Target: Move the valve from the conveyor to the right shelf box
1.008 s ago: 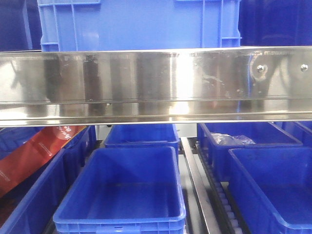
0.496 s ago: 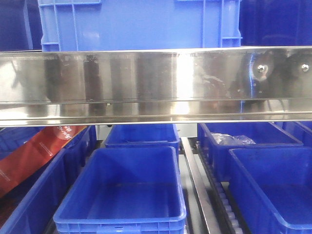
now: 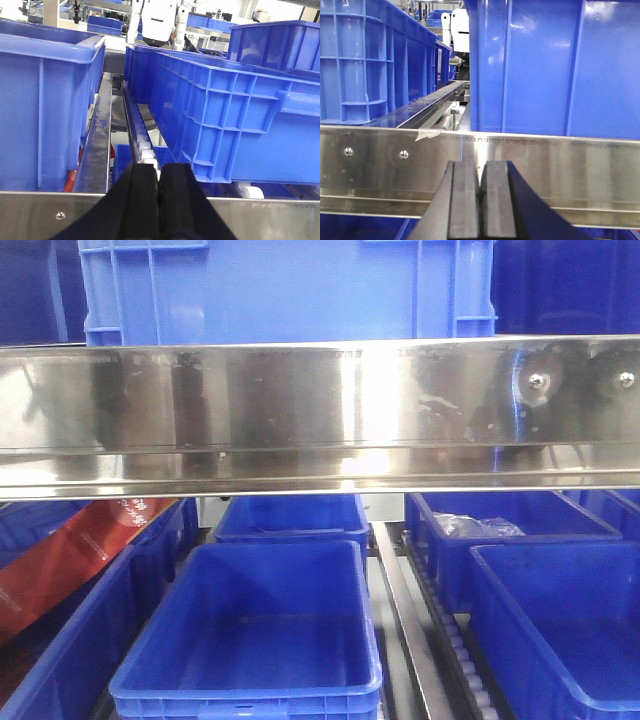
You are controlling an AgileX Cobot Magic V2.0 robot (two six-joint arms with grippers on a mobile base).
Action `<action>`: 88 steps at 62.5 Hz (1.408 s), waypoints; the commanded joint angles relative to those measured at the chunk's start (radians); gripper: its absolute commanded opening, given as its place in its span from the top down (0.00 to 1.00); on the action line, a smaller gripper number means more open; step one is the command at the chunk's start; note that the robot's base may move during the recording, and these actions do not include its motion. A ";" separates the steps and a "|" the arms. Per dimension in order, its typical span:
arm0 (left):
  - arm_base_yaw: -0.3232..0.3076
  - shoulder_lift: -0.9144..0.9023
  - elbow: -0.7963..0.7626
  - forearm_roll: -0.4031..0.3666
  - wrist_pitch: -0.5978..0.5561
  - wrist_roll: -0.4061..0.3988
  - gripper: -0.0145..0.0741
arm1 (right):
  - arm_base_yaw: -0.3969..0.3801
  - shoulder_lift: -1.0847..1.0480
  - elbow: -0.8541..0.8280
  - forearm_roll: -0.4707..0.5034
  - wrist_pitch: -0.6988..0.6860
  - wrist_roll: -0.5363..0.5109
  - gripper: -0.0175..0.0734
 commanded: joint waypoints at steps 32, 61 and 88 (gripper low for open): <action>0.042 -0.231 0.158 0.223 -0.047 -0.002 0.96 | -0.006 -0.008 0.003 -0.004 -0.010 -0.005 0.99; 0.160 -0.268 0.410 0.014 -0.243 -0.003 0.96 | -0.006 -0.008 0.003 -0.004 -0.010 -0.005 0.99; 0.162 -0.268 0.410 0.148 -0.245 -0.003 0.96 | -0.006 -0.008 0.003 -0.004 -0.010 -0.005 0.99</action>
